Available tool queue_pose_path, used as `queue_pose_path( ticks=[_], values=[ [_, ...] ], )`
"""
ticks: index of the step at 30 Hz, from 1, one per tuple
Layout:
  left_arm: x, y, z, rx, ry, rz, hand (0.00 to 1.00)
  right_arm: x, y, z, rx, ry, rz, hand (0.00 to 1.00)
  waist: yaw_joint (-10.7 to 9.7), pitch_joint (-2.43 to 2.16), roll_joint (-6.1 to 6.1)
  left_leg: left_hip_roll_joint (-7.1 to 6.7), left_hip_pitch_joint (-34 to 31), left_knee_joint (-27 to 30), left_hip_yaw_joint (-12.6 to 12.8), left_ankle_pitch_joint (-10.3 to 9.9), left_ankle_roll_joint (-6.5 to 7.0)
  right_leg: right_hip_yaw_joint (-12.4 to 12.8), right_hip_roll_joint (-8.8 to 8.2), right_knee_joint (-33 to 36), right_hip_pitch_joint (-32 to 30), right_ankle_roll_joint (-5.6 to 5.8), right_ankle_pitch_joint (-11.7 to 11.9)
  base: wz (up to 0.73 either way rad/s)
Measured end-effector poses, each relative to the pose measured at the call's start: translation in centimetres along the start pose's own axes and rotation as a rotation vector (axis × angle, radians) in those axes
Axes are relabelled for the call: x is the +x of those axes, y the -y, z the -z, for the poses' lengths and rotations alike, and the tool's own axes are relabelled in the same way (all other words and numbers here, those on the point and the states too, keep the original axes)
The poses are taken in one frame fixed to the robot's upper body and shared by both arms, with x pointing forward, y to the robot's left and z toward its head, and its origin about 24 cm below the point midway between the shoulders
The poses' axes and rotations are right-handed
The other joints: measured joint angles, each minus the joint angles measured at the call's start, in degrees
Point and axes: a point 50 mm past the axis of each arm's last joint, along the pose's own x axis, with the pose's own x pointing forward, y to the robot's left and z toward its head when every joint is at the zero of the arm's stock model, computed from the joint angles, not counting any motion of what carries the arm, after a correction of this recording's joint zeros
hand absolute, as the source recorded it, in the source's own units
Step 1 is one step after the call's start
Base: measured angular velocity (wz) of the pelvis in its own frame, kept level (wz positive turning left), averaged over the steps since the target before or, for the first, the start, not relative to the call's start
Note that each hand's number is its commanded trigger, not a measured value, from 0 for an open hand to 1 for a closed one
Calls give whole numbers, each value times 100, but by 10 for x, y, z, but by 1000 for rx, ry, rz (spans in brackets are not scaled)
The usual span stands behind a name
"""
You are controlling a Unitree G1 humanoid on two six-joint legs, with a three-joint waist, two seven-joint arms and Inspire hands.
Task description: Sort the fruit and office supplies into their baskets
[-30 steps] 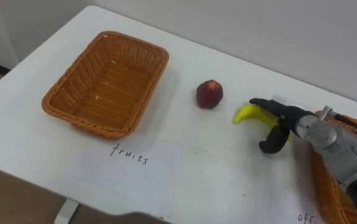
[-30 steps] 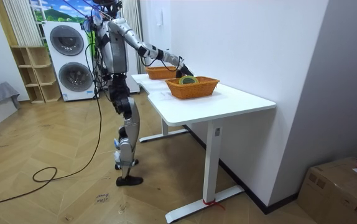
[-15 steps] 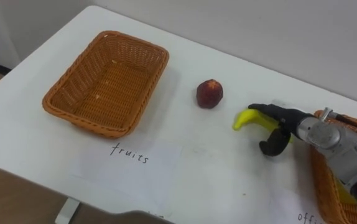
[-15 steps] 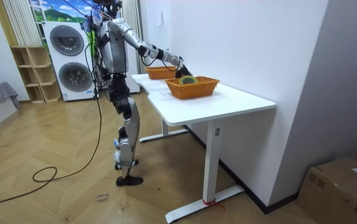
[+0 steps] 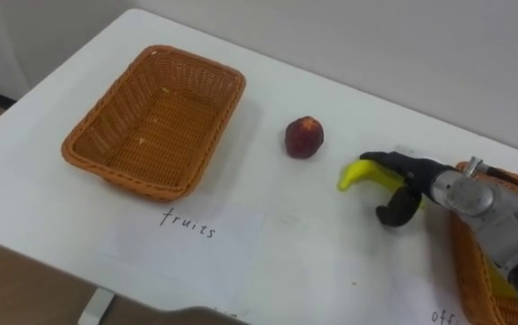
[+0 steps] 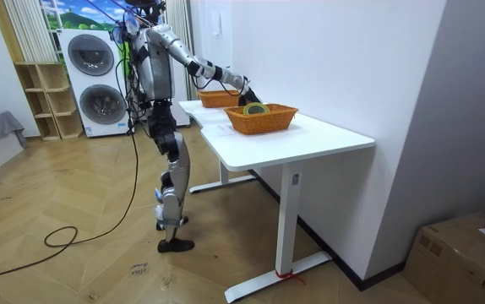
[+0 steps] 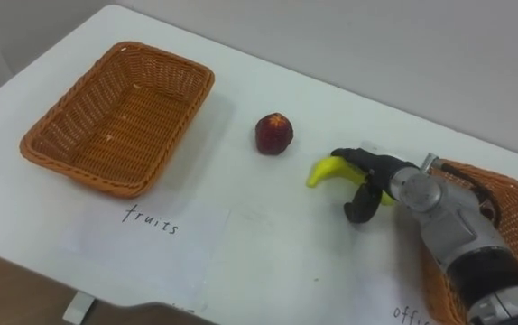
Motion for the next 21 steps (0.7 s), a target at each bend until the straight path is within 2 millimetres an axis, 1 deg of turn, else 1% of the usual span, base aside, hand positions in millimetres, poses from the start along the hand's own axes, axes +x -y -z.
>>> queue_pose_path(
  ticks=[4, 9, 11, 14, 21],
  values=[
    [0, 0, 0, 0, 0, 0, 0, 0, 4, -2, 2, 6, 25, 100, 12, 1, 1, 1, 15, -13, -1, 0, 0, -2, 2, -2, 15, 0, 0, 0],
    [0, 0, -1, 0, 2, -1, 0, 0, 4, -1, -3, 2, 37, 100, 82, 2, 3, -2, 27, -28, -29, -1, 0, -28, 2, -16, 52, 0, 0, 3],
    [0, 0, -1, 0, 4, -2, 0, 0, 2, -1, 0, 3, 25, 100, 122, -3, -5, -2, 31, -25, -55, -1, 0, -26, 4, -17, 54, 1, 0, 6],
    [0, 0, 1, 1, -1, -1, 0, 0, 0, -2, 19, 14, -4, 100, 126, -15, -25, -2, 51, -24, -62, -1, 0, -27, 7, -20, 75, 1, 0, 1],
    [0, 0, 0, 1, 1, -1, 0, 0, -5, -1, 37, 21, -33, 100, 131, -4, -39, -15, 114, -28, -66, -3, 0, -24, 6, -97, 176, 1, 0, 0]
  ],
)
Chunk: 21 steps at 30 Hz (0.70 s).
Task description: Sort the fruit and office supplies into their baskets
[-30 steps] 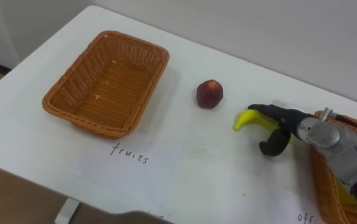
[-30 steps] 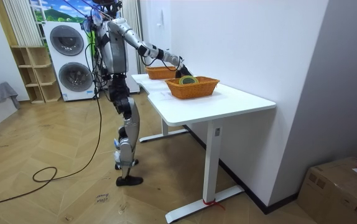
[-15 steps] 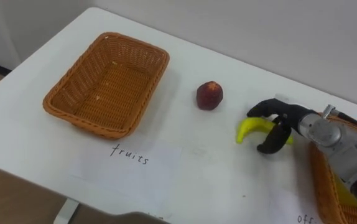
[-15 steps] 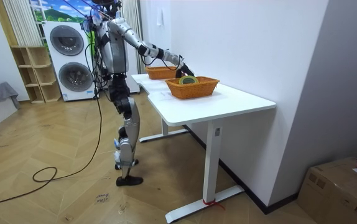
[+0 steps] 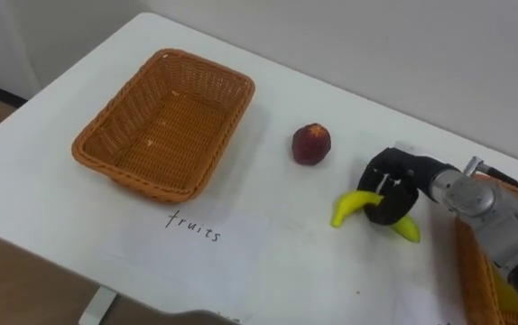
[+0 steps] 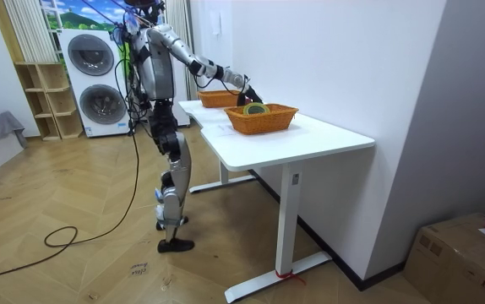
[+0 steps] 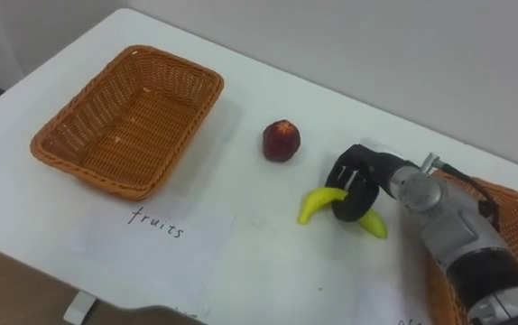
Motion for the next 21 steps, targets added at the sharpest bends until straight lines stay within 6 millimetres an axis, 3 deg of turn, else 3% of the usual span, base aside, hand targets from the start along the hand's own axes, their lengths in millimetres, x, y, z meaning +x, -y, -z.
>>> queue_pose_path(
  ticks=[7, 15, 18, 21],
  values=[
    [0, 0, 1, -1, -3, 1, 0, 0, -2, 0, 1, 3, -23, 100, -5, 0, 2, -3, -7, 7, -7, 0, -2, -11, 2, 2, 12, 0, 0, 0],
    [-1, 3, 4, 0, -16, 9, 0, -4, -6, -11, -23, 58, -10, 100, -155, -9, 16, -18, -17, 38, -15, 1, 1, 29, -11, 3, 8, 0, 0, 0],
    [-3, 6, 8, -33, -34, 12, 0, -8, -5, -18, -70, 84, 11, 100, -214, -50, 92, -22, 7, 38, 4, 2, 5, 44, -27, 2, -5, 0, 0, -3],
    [-3, 7, 10, -51, -42, 17, 0, -11, 2, -25, -67, 114, 44, 100, -300, -63, 194, -32, 26, 34, 4, 13, 20, 46, -41, 2, 12, 0, 0, 0]
  ],
)
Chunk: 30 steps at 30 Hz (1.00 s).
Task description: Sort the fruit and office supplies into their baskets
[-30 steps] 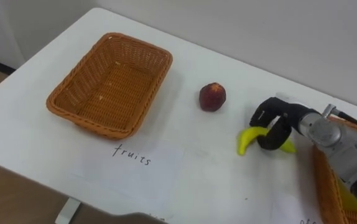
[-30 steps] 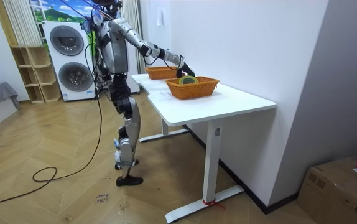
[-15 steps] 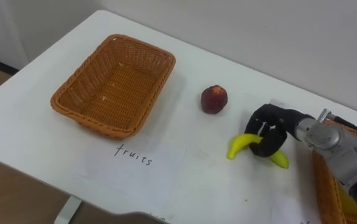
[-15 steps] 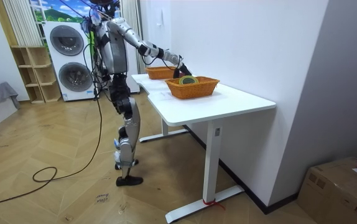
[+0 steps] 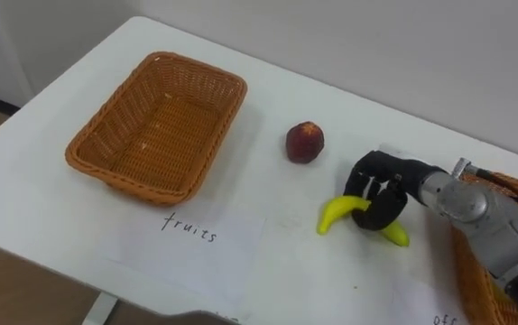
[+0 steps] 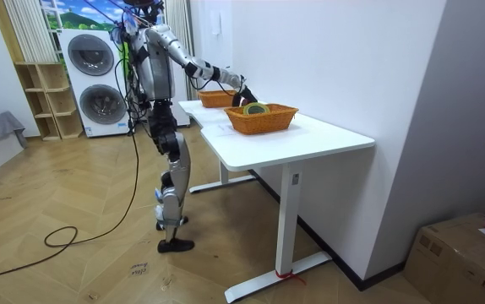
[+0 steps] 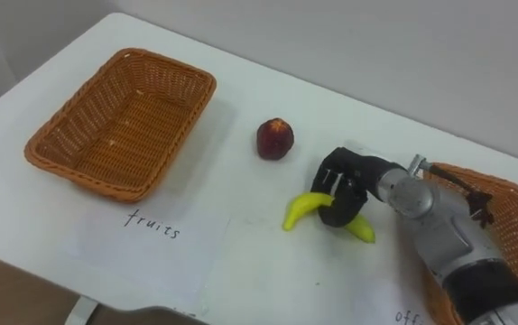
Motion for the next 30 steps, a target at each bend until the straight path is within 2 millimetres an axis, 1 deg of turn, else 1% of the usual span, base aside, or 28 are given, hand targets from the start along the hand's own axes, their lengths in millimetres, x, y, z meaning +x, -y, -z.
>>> queue_pose_path(
  ticks=[1, 2, 3, 6, 9, 14, 16, 19, 21, 25, 27, 30],
  values=[
    [0, 0, 1, -12, -6, 4, 0, -2, 5, -2, 6, 10, 20, 100, -31, -5, 57, -8, 12, -10, 2, 7, 10, 5, -8, 0, 8, 0, 0, 0],
    [-1, 1, 4, -17, -14, 6, 0, -3, 10, -2, 16, 15, 43, 100, -48, 0, 99, -13, 46, -31, 7, 15, 18, 5, -13, -2, 32, 1, 0, 0],
    [-1, 0, 5, -30, -20, 3, 0, -5, 14, -1, 25, 17, 61, 100, -67, -3, 123, -17, 89, -41, 7, 16, 20, 4, -18, -2, 72, 3, -2, 0],
    [0, -3, 9, -62, -37, -9, 0, -9, 24, 0, 29, 11, 106, 100, -90, -3, 129, -18, 186, -93, 2, 15, 20, -3, -52, -3, 175, 11, -7, 0],
    [-1, -2, 10, -66, -44, -7, 0, -12, 31, -6, 5, 28, 146, 100, -132, -26, 97, -29, 201, -97, 0, 16, 23, -9, -61, 0, 194, 18, -11, 0],
    [-1, 1, 9, -71, -49, 1, 0, -13, 33, -9, -13, 35, 160, 100, -155, -18, 109, -39, 285, -116, 2, 17, 34, -8, -79, 2, 274, 19, -12, 0],
    [-1, 1, 9, -66, -56, 0, 0, -14, 34, -12, -20, 42, 168, 100, -165, -24, 100, -39, 280, -121, 4, 20, 39, -1, -83, 3, 269, 20, -12, 0],
    [-1, 0, 8, -71, -62, -5, 0, -18, 41, -20, -26, 75, 199, 100, -174, -20, 108, -44, 281, -116, 3, 23, 42, 11, -82, 5, 272, 21, -13, 0],
    [-1, -2, 6, -85, -56, -14, 0, -20, 46, -22, -18, 86, 228, 100, -152, -21, 108, -44, 287, -115, 2, 27, 46, 15, -80, 13, 277, 21, -13, 0],
    [-1, -1, 6, -83, -57, -16, 0, -24, 53, -32, -31, 126, 294, 100, -151, -8, 128, -44, 295, -114, 2, 28, 48, 16, -81, 14, 288, 21, -13, 0],
    [-1, 0, 6, -77, -56, -19, 0, -27, 56, -38, -31, 154, 326, 100, -138, 12, 157, -42, 295, -115, 1, 29, 50, 9, -82, 16, 288, 23, -14, 0],
    [-1, -1, 6, -75, -56, -24, 0, -27, 57, -39, -2, 173, 345, 100, -123, 25, 186, -42, 289, -115, -1, 30, 51, 2, -83, 16, 287, 25, -15, 0]
  ],
)
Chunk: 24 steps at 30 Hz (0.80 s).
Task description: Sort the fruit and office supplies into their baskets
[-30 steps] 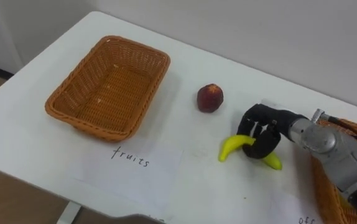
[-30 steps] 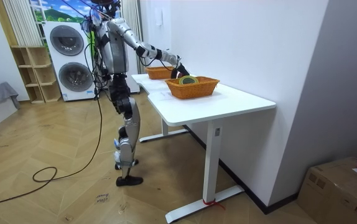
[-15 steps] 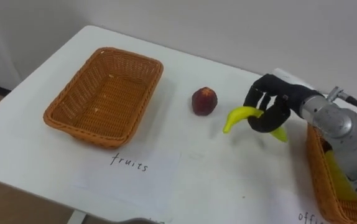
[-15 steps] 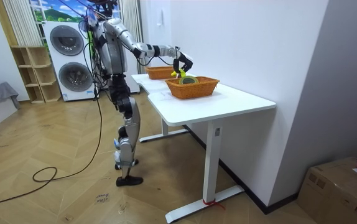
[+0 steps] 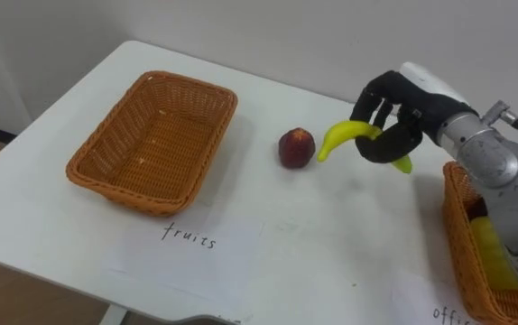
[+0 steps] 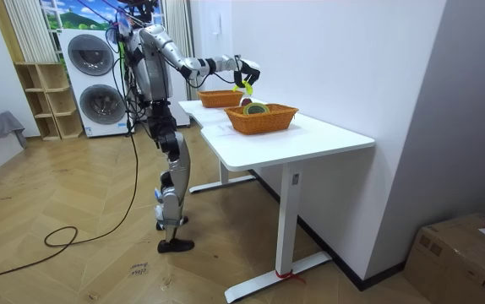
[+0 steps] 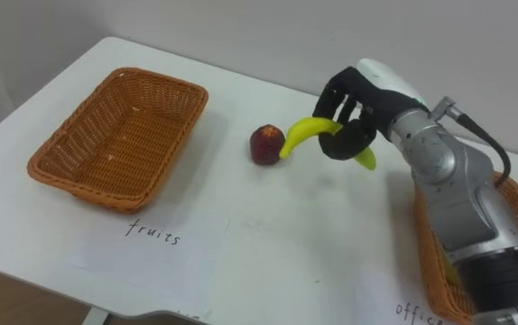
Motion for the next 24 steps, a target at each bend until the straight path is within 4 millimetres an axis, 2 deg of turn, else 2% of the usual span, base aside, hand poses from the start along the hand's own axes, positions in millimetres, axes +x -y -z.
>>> queue_pose_path(
  ticks=[6, 8, 12, 14, 18, 20, 24],
  values=[
    [-1, 0, 2, 10, -2, -17, 0, 1, 0, -3, 34, 17, 46, 100, 77, 7, 63, -2, -21, -11, 0, 0, 0, -3, 1, -2, -21, 2, -2, 0],
    [-1, 1, 2, 12, -3, -16, 0, 2, -2, -6, 72, 34, 66, 100, 77, -2, 83, -2, -29, -14, -5, 0, 0, -4, 3, -6, -27, 4, -3, 0],
    [-2, 2, 1, 45, 5, -28, 0, 5, -8, -11, 122, 51, 82, 100, 109, -53, 140, -3, -6, -11, 1, 6, 7, -2, -3, -8, -25, 5, -3, 0],
    [-2, 2, 0, 45, 4, -33, 0, 6, -12, -14, 172, 65, 85, 100, 106, -58, 167, -3, 9, -9, 0, 7, 7, -7, -3, -11, -5, 9, -5, 0],
    [-3, 3, -4, 51, 29, -34, 0, 8, -18, -19, 252, 84, 81, 100, 128, -54, 180, -2, 10, -15, -15, 7, 8, -34, -11, -9, 19, 14, -8, 2],
    [-4, 7, -5, 59, 32, -21, 0, 9, -21, -22, 309, 100, 73, 100, 165, -35, 206, 0, 12, -24, -13, 6, 9, -48, -12, -4, 20, 22, -13, 0],
    [-5, 11, -6, 61, 36, -4, 0, 10, -22, -24, 336, 107, 78, 100, 257, -32, 210, -6, -2, -12, -37, 8, 13, -126, -22, 0, 28, 25, -15, 3]
  ],
)
